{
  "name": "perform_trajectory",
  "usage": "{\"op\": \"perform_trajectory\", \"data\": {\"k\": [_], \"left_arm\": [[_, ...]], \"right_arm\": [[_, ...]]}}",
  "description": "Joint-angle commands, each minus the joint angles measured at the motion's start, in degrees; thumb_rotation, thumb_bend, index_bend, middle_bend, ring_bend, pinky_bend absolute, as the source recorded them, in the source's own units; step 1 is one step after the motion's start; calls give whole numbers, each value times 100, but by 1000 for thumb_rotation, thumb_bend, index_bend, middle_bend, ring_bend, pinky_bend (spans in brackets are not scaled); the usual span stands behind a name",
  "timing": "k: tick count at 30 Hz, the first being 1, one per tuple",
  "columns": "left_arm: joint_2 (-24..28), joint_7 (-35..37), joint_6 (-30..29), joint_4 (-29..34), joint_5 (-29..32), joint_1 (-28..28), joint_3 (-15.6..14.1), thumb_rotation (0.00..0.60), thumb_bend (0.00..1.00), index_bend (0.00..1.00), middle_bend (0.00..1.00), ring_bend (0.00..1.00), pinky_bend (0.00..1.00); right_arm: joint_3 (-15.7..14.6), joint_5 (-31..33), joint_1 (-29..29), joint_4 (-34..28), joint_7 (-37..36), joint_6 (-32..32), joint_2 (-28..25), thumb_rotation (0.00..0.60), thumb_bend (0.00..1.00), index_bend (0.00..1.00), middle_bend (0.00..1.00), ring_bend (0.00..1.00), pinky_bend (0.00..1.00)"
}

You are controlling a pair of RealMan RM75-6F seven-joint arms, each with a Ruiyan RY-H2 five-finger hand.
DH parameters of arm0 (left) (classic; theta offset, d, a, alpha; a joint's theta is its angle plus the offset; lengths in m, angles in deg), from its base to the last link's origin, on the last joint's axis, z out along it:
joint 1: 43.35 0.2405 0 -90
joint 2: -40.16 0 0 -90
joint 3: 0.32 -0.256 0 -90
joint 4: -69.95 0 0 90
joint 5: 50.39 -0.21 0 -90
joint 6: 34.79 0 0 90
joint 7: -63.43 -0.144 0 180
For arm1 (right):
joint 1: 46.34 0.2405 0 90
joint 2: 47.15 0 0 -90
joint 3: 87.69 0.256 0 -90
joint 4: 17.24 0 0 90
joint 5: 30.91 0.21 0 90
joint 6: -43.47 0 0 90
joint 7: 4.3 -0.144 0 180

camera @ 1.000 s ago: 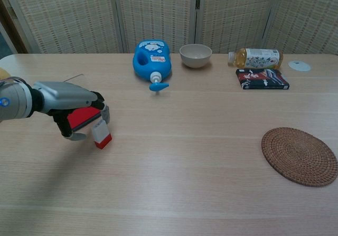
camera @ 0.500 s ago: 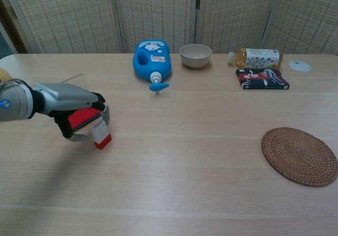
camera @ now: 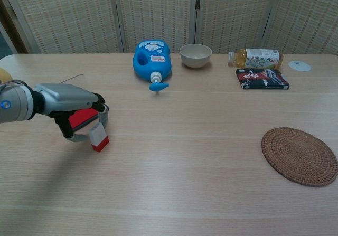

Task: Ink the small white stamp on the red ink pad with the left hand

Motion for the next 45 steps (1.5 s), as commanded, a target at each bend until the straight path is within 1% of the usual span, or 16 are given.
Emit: {"op": "perform_trajectory", "data": {"k": [1, 17, 22, 30, 36, 45], "left_arm": [[-1, 5, -5, -1, -3, 5, 0, 600, 346, 346, 289, 63, 176], [-12, 61, 1, -20, -38, 27, 11, 600, 347, 364, 312, 69, 176], [-8, 78, -27, -7, -70, 44, 18, 600, 346, 396, 342, 127, 192], [12, 165, -66, -8, -171, 96, 33, 600, 346, 464, 414, 223, 268], [25, 226, -95, -9, -241, 138, 49, 600, 346, 495, 449, 256, 295], [162, 221, -156, 138, -275, 173, 77, 600, 346, 515, 470, 271, 309]], "right_arm": [[1, -1, -2, 0, 3, -3, 1, 600, 204, 0, 0, 0, 0], [11, 6, -18, 3, 2, -22, 4, 600, 204, 0, 0, 0, 0], [15, 8, -21, 3, 5, -28, 6, 600, 204, 0, 0, 0, 0], [22, 23, -17, 2, 26, -10, 15, 600, 204, 0, 0, 0, 0], [25, 25, -18, -4, 39, -10, 18, 600, 204, 0, 0, 0, 0], [29, 38, -6, 0, 38, 22, 18, 600, 204, 0, 0, 0, 0]]}}
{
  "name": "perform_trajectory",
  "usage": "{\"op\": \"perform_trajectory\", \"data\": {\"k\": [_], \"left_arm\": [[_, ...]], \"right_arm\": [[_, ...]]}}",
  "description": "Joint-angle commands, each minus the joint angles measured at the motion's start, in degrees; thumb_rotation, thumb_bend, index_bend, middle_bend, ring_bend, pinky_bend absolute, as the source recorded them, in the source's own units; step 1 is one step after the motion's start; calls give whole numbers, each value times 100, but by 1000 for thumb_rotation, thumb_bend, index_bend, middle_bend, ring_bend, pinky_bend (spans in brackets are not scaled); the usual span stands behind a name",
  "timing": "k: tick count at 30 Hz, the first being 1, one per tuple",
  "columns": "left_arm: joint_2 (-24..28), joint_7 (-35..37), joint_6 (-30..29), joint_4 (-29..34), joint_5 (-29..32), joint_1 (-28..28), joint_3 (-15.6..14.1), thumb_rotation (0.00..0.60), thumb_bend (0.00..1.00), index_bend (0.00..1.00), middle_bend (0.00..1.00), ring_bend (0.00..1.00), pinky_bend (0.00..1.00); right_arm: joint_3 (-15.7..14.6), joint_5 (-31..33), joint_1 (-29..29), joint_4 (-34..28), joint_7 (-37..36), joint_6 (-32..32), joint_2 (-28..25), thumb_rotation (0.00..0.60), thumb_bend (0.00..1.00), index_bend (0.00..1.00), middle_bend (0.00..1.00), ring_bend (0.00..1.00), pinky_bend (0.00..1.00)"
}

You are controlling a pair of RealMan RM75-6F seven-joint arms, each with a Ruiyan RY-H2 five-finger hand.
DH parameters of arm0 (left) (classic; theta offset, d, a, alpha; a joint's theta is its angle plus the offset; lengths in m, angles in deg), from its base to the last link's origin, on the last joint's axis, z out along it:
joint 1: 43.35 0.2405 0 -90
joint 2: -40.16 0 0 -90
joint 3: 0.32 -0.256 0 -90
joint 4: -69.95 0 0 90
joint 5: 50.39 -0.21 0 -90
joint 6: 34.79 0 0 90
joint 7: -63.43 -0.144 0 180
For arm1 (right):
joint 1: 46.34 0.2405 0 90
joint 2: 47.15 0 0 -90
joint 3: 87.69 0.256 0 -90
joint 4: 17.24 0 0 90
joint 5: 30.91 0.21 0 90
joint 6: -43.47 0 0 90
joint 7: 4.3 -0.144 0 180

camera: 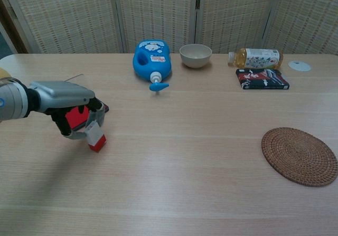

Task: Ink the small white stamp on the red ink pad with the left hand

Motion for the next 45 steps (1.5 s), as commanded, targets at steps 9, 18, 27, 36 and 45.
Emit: {"op": "perform_trajectory", "data": {"k": [9, 18, 27, 36, 45], "left_arm": [[506, -349, -14, 424, 350, -162, 91, 600, 347, 525, 482, 280, 334], [634, -317, 590, 30, 698, -529, 157, 600, 346, 527, 483, 280, 334], [560, 71, 1069, -516, 571, -712, 202, 600, 347, 529, 484, 281, 336], [540, 474, 1359, -928, 350, -773, 222, 600, 346, 537, 496, 283, 342], [341, 927, 1602, -1474, -18, -745, 228, 600, 346, 544, 501, 283, 345]], "right_arm": [[70, 137, 8, 18, -100, 25, -30, 600, 204, 0, 0, 0, 0], [196, 402, 26, 18, -160, 98, -46, 600, 204, 0, 0, 0, 0], [250, 496, 31, 17, -170, 127, -53, 600, 204, 0, 0, 0, 0], [306, 575, 62, 42, -159, 175, -20, 600, 204, 0, 0, 0, 0], [338, 637, 67, 34, -94, 196, 0, 600, 204, 0, 0, 0, 0]]}}
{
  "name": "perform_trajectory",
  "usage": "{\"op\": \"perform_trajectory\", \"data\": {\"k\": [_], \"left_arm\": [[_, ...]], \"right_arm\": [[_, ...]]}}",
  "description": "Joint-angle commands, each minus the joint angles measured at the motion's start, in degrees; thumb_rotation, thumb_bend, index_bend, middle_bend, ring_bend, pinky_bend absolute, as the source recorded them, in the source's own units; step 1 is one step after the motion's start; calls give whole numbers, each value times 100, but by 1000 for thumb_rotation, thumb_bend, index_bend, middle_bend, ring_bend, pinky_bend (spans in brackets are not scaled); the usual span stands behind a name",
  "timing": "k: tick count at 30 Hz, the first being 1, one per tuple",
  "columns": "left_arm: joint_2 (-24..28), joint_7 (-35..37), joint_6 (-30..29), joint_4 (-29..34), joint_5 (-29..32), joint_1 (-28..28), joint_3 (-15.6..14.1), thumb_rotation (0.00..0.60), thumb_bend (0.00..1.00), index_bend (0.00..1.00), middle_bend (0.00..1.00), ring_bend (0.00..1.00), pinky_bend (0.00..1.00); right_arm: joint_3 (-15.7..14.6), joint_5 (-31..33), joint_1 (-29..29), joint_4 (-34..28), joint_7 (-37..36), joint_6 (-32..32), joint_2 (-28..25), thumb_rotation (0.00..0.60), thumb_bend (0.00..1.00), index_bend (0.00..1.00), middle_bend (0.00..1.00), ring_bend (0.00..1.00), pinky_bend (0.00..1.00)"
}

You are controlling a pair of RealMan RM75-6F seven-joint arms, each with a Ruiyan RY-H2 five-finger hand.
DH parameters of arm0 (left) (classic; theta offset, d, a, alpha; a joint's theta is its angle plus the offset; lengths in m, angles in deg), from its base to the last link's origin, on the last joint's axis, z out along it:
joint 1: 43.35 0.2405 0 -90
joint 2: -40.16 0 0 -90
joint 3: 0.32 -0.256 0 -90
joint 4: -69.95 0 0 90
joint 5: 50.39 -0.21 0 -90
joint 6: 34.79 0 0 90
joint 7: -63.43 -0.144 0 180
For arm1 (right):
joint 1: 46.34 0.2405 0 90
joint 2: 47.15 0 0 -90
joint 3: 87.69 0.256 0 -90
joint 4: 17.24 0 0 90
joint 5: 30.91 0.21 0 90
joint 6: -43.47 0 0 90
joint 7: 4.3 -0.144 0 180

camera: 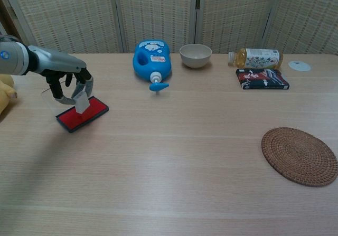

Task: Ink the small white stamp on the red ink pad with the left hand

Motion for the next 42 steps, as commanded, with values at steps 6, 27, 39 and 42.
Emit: {"op": "perform_trajectory", "data": {"k": [6, 27, 39, 42], "left_arm": [[-212, 440, 168, -490, -376, 68, 28, 600, 346, 545, 502, 283, 346], [-536, 868, 215, -1165, -920, 170, 26, 600, 346, 548, 506, 283, 346], [-628, 931, 176, -1252, -1027, 233, 24, 600, 346, 548, 506, 283, 345], [-619, 930, 151, -1224, -1028, 250, 32, 600, 346, 548, 506, 283, 346]], "right_arm": [[31, 93, 32, 4, 37, 94, 15, 600, 204, 0, 0, 0, 0], [47, 159, 65, -9, 91, 205, 13, 600, 204, 0, 0, 0, 0], [37, 128, 44, -19, 104, 166, 13, 600, 204, 0, 0, 0, 0], [31, 111, 38, -22, 108, 152, 15, 600, 204, 0, 0, 0, 0]]}}
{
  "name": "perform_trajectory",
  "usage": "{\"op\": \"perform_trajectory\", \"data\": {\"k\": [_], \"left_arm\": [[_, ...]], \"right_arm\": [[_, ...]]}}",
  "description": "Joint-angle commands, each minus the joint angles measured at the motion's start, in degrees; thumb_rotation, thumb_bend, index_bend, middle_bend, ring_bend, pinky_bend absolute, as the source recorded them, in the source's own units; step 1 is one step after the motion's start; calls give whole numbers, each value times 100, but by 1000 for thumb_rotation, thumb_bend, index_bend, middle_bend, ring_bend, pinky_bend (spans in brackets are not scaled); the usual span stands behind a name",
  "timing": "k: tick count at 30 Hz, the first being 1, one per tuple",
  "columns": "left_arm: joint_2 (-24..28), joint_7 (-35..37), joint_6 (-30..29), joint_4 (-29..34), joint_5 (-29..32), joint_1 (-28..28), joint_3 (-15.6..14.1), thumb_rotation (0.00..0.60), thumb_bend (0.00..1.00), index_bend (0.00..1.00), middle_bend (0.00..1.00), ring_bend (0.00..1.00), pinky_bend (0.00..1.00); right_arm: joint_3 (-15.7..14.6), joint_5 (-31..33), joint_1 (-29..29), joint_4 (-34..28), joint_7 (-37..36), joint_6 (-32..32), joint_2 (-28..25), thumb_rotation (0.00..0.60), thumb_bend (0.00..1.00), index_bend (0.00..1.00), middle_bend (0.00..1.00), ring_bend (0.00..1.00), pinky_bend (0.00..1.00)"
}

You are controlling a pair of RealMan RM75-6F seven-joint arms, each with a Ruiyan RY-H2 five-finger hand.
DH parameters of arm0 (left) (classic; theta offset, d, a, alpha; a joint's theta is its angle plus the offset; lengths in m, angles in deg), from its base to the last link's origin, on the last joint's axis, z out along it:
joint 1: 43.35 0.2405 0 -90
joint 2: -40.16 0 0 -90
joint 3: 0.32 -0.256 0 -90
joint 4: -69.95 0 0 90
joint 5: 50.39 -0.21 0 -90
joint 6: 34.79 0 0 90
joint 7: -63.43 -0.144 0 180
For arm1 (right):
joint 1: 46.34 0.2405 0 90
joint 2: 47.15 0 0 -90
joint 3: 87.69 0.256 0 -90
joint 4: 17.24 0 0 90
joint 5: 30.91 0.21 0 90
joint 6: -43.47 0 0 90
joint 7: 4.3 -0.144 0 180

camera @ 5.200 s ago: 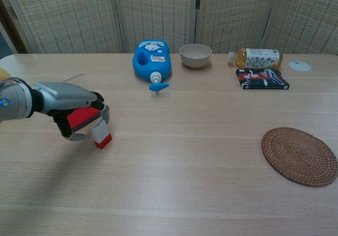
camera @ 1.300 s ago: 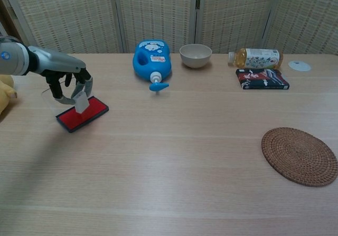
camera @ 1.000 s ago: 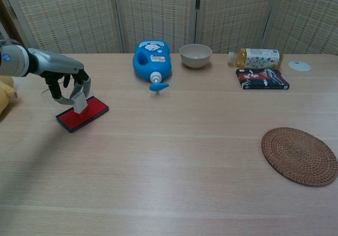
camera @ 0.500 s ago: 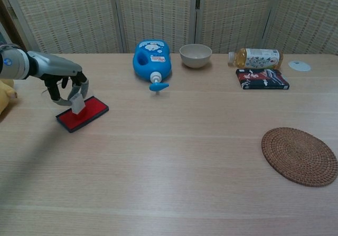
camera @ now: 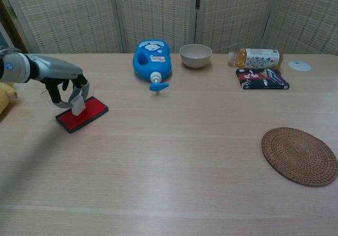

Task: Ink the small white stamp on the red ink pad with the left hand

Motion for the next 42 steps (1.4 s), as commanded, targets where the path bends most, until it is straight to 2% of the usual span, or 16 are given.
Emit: {"op": "perform_trajectory", "data": {"k": [1, 28, 35, 42], "left_arm": [[7, -1, -15, 23, 0, 12, 5, 600, 347, 548, 506, 283, 346], [3, 42, -134, 135, -62, 132, 42, 600, 346, 548, 508, 283, 346], [300, -178, -352, 611, 20, 173, 67, 600, 346, 548, 508, 283, 346], [712, -720, -742, 1381, 392, 260, 28, 600, 346, 549, 509, 285, 347]], "right_arm": [[-7, -15, -6, -2, 2, -11, 1, 600, 204, 0, 0, 0, 0], [-35, -93, -29, -7, 15, -62, 7, 600, 204, 0, 0, 0, 0], [-59, -143, -19, -12, 24, -48, 8, 600, 204, 0, 0, 0, 0], [-100, -260, -50, -8, -9, -132, 1, 600, 203, 0, 0, 0, 0]]}}
